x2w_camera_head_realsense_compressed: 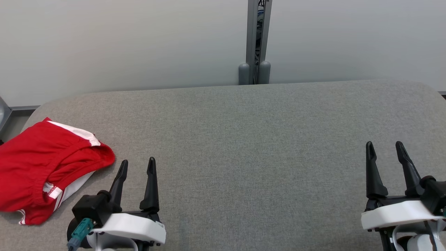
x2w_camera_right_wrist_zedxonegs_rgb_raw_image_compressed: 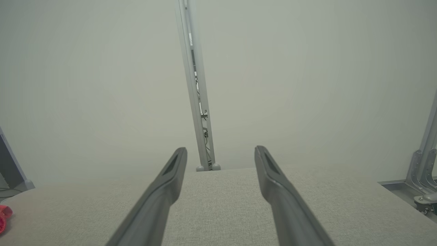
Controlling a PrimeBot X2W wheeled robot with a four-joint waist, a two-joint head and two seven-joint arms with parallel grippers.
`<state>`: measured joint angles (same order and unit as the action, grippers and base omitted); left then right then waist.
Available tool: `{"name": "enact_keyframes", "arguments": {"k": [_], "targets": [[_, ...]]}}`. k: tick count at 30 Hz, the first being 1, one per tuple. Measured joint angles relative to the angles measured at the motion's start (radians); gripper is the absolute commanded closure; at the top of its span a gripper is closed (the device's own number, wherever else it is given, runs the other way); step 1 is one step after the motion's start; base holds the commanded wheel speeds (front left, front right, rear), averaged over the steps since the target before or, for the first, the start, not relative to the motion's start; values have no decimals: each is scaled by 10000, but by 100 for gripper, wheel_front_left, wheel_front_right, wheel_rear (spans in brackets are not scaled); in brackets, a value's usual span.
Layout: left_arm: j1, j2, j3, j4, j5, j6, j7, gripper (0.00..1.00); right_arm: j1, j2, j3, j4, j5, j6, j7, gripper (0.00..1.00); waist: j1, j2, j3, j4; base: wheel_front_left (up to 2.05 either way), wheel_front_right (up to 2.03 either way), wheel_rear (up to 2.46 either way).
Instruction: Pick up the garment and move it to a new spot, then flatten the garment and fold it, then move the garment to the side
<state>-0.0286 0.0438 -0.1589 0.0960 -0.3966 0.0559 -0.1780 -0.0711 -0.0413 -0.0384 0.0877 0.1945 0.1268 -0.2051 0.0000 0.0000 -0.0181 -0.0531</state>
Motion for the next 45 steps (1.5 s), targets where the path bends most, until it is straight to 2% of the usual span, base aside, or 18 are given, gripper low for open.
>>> {"name": "enact_keyframes", "arguments": {"k": [13,32,45], "targets": [[16,13,-360,504,884,151,-337,0,-6,-17,25,263,-886,10,-217,0,0,0,-12,-55,0,0,0],[183,36,-360,796,1009,301,-757,0,-19,-36,-96,792,-1450,13,-510,0,0,0,-102,-156,0,0,0],[180,40,-428,1214,1151,299,-861,0,-72,-42,-90,1145,-1404,27,-564,0,0,0,-130,-182,0,0,0]]}}
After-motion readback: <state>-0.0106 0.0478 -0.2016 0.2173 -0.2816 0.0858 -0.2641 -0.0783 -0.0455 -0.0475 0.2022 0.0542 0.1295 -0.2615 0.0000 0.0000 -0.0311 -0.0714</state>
